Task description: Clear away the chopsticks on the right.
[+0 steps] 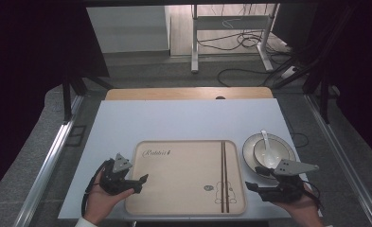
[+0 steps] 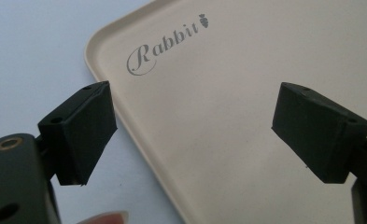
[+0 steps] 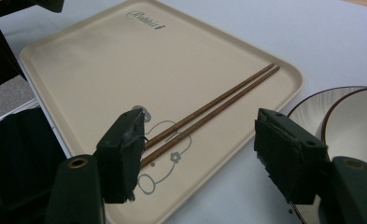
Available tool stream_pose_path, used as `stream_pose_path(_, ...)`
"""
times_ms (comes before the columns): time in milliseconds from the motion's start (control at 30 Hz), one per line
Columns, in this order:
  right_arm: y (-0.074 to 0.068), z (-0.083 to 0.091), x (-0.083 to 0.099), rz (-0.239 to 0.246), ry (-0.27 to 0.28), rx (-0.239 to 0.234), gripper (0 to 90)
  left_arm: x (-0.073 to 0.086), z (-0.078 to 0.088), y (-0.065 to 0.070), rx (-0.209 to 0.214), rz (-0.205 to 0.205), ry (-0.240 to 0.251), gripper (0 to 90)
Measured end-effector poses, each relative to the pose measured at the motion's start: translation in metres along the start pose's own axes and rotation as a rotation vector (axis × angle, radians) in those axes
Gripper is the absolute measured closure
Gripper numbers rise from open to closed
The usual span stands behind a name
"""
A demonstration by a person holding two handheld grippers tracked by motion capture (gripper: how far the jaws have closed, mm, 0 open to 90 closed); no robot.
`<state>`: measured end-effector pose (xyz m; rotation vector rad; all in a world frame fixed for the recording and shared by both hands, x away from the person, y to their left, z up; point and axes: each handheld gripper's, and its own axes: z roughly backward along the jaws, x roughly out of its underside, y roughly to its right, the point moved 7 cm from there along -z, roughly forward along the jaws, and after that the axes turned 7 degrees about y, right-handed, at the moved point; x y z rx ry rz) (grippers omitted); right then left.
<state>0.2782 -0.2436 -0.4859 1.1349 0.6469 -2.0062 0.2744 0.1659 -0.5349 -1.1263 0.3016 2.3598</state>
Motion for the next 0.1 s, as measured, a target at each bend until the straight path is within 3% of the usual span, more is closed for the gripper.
stream_pose_path(100,-0.0018,-0.001,-0.0009,0.014,0.002,0.01,30.1,-0.0003,0.0003,-0.0012,-0.003,0.001,0.002,13.5)
